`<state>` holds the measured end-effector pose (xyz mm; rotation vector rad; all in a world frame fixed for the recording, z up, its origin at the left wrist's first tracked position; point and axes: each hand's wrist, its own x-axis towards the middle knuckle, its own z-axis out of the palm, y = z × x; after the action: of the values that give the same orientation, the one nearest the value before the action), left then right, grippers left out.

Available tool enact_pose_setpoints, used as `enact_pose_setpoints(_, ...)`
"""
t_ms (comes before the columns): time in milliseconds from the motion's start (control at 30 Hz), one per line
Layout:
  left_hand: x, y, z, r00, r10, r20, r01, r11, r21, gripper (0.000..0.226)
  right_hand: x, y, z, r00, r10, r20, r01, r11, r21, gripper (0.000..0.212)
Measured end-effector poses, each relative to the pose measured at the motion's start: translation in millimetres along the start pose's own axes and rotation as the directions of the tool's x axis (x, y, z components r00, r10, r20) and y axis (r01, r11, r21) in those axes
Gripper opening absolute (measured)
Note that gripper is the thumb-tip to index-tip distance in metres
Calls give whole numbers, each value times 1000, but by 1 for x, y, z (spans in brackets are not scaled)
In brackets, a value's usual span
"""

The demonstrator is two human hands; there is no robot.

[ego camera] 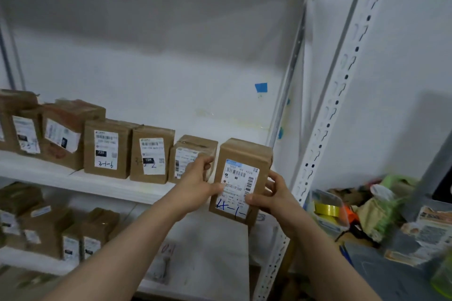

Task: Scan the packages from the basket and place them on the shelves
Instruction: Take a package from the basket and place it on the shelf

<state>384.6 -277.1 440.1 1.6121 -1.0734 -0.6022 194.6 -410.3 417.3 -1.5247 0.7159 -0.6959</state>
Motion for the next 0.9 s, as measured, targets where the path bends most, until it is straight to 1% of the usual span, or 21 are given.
enact_pose_setpoints(100, 24, 7, -4, 997, 59, -53, -50, 988, 144, 67, 33, 4, -10, 1000, 0, -29, -1, 1000, -28, 89)
enact_pose_setpoints(167, 38, 8, -6, 994, 66, -84, -42, 965, 260, 65, 56, 10, -16, 1000, 27, -13, -27, 999, -33, 93)
enact_pose_setpoints(233, 52, 7, -8, 993, 43, -111, -2, 937, 348, 73, 78, 17, -19, 998, 56, 22, -55, 997, -49, 94)
enact_pose_setpoints(300, 65, 6, -8, 991, 16, -136, 39, 921, 388, 82, 97, 27, -20, 995, 84, 47, -81, 995, -63, 98)
enact_pose_setpoints(400, 75, 2, -2, 986, 10, -167, 61, 907, 417, 83, 119, 45, -20, 990, 128, 57, -125, 991, -48, 104)
enact_pose_setpoints(500, 81, -6, 4, 980, -3, -201, 85, 914, 397, 77, 133, 53, -17, 985, 152, 79, -147, 987, -56, 108)
enact_pose_setpoints(667, 90, -16, 7, 962, -18, -273, 127, 914, 386, 67, 151, 55, -13, 978, 174, 117, -166, 983, -74, 111)
enact_pose_setpoints(900, 83, -25, 7, 956, -42, -290, 151, 919, 364, 62, 161, 56, -1, 978, 169, 124, -160, 983, -86, 111)
